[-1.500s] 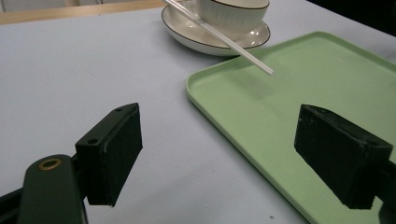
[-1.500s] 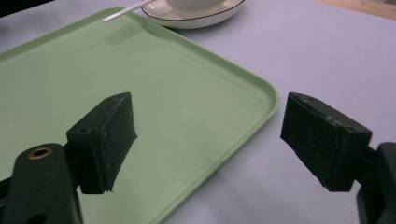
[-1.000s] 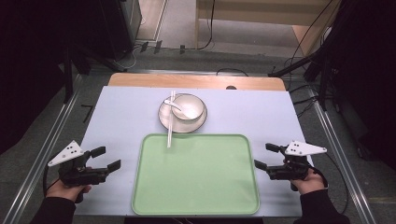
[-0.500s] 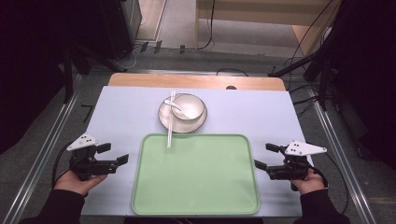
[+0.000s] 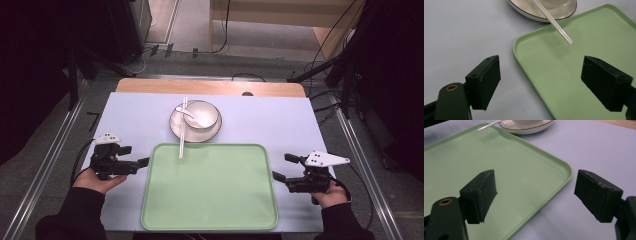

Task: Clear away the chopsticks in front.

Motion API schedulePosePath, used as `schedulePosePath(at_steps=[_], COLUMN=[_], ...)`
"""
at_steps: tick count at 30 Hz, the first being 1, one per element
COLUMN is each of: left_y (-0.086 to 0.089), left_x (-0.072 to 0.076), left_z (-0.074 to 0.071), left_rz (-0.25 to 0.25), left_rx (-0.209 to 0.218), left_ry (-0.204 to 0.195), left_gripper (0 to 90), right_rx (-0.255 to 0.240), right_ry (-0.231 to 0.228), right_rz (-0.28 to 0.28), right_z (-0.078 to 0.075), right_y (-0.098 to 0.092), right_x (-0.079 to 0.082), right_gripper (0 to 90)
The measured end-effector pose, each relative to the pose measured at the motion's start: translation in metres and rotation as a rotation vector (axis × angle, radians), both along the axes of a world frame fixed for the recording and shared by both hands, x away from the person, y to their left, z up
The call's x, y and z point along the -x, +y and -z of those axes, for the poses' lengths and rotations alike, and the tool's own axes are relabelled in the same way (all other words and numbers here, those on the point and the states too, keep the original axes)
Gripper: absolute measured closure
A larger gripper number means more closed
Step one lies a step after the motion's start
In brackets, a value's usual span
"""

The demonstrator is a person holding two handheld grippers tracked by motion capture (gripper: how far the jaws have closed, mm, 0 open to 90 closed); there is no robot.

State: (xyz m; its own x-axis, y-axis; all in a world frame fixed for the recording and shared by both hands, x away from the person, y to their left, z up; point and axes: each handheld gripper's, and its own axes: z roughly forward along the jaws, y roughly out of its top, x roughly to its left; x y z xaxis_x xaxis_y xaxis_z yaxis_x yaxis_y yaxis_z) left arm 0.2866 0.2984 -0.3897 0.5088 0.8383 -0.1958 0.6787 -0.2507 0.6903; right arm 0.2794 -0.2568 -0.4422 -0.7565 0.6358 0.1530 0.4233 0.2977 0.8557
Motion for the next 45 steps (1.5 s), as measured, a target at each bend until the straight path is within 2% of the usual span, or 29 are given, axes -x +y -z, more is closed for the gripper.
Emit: schedulePosePath(at_steps=[6,11,13,15,18,22,24,27,30,34,37,40,43,45], left_y=[-0.008,-0.015,-0.017,-0.02,-0.025,-0.034,-0.041,-0.05,-0.058,-0.068,-0.073,-0.079,-0.086,-0.088], left_x=[-0.016,-0.034,-0.04,-0.045,-0.054,-0.066,-0.072,-0.082,-0.091,-0.101,-0.107,-0.113,-0.118,-0.119], left_z=[-0.001,-0.001,-0.002,-0.003,-0.003,-0.001,0.001,0.003,0.005,0.007,0.009,0.011,0.014,0.017], left_rz=[0.021,-0.02,-0.022,-0.037,-0.049,-0.051,-0.055,-0.056,-0.06,-0.064,-0.068,-0.065,-0.081,-0.082], left_rx=[0.021,0.026,0.034,0.026,0.035,0.017,0.009,-0.024,-0.028,-0.053,-0.042,-0.033,-0.017,-0.032], left_ry=[0.001,0.063,0.05,0.026,0.048,0.058,0.045,0.062,0.081,0.061,0.061,0.086,0.146,0.139], left_gripper=[21.8,19.0,19.4,21.5,22.4,23.4,25.7,27.3,28.3,32.1,34.7,36.6,37.1,41.5], right_rx=[-0.001,-0.001,-0.001,0.001,0.0,0.0,0.001,0.001,0.001,0.001,-0.001,0.001,0.001,-0.002], right_ry=[0.0,0.001,0.0,0.001,0.0,0.0,0.002,-0.001,0.001,0.005,0.003,0.003,0.001,0.002], right_rz=[-0.001,-0.002,-0.002,-0.001,-0.002,-0.004,-0.004,-0.005,-0.004,0.0,0.002,0.001,0.0,0.002], right_z=[0.0,0.0,0.0,0.0,0.0,0.0,0.0,0.0,0.0,0.0,0.0,0.0,0.0,0.0], right_y=[0.0,0.0,0.0,0.0,0.0,0.0,0.0,0.0,0.0,0.0,0.0,0.0,0.0,0.0], right_x=[0.0,0.0,0.0,0.0,0.0,-0.001,-0.001,-0.001,-0.001,-0.001,-0.001,-0.001,-0.002,-0.002], right_gripper=[18.4,18.4,18.4,18.4,18.4,18.4,18.4,18.4,18.4,18.4,18.4,18.4,18.4,18.4])
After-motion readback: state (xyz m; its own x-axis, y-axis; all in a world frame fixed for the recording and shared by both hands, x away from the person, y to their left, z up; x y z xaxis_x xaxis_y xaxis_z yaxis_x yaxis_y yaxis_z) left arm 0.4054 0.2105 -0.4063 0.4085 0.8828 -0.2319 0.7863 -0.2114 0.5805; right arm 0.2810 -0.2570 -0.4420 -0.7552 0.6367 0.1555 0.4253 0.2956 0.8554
